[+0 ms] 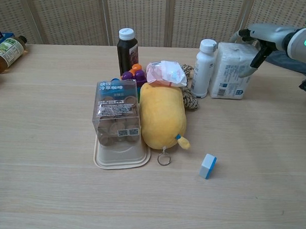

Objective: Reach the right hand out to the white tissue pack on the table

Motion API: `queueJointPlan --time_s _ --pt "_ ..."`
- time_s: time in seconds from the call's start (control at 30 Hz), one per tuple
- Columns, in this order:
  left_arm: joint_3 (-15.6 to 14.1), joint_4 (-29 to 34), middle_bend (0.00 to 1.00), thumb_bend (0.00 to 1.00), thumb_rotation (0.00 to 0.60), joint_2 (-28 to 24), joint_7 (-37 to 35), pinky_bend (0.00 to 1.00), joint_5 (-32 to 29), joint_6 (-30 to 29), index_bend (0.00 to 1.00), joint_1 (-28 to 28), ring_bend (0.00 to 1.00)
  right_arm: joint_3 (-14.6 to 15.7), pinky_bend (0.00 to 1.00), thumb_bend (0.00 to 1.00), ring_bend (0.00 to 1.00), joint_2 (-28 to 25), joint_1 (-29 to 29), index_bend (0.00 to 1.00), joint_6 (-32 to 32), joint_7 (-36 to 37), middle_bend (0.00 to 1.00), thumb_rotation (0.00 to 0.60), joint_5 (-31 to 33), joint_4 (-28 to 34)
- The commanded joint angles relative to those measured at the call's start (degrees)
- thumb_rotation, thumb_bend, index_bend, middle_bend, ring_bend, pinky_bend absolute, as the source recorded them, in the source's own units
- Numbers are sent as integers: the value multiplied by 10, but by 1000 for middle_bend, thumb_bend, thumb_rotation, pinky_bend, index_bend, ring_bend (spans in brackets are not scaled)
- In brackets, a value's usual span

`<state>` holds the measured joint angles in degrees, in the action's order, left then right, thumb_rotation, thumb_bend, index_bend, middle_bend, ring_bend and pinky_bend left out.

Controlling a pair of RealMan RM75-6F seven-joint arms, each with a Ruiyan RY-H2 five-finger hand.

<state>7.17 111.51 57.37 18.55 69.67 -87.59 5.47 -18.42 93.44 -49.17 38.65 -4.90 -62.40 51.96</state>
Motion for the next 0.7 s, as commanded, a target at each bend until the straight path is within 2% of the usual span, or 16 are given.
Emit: queueJointPlan --time_s 0.03,0.07,0.17,0.3,0.4,0.53,0.7 --pt "0 -1 0 0 600 1 1 0 0 0 134 0 0 9 572 1 563 13 1 452 12 6 667 600 -10 -23" --pt "0 -1 0 0 600 1 1 0 0 0 133 0 0 11 612 4 608 18 2 495 18 12 714 600 -15 -31" --pt "1 -3 0 0 600 2 1 0 0 -1 134 0 0 15 677 21 677 27 4 549 25 26 776 600 -23 -48" --pt "1 -3 0 0 600 3 2 0 -1 0 134 1 0 18 692 36 691 24 7 558 53 38 788 600 -43 -47" --pt "0 -3 0 0 600 3 1 0 -1 3 135 2 0 17 692 37 691 3 10 560 79 29 789 600 -55 -21" --pt "-2 0 0 0 600 2 -3 0 2 6 135 2 0 3 692 42 690 -44 19 563 115 -3 788 600 -51 53" --pt "-3 9 0 0 600 -4 -14 0 11 5 134 0 0 -24 692 45 691 -123 32 563 166 -85 788 600 -27 192"
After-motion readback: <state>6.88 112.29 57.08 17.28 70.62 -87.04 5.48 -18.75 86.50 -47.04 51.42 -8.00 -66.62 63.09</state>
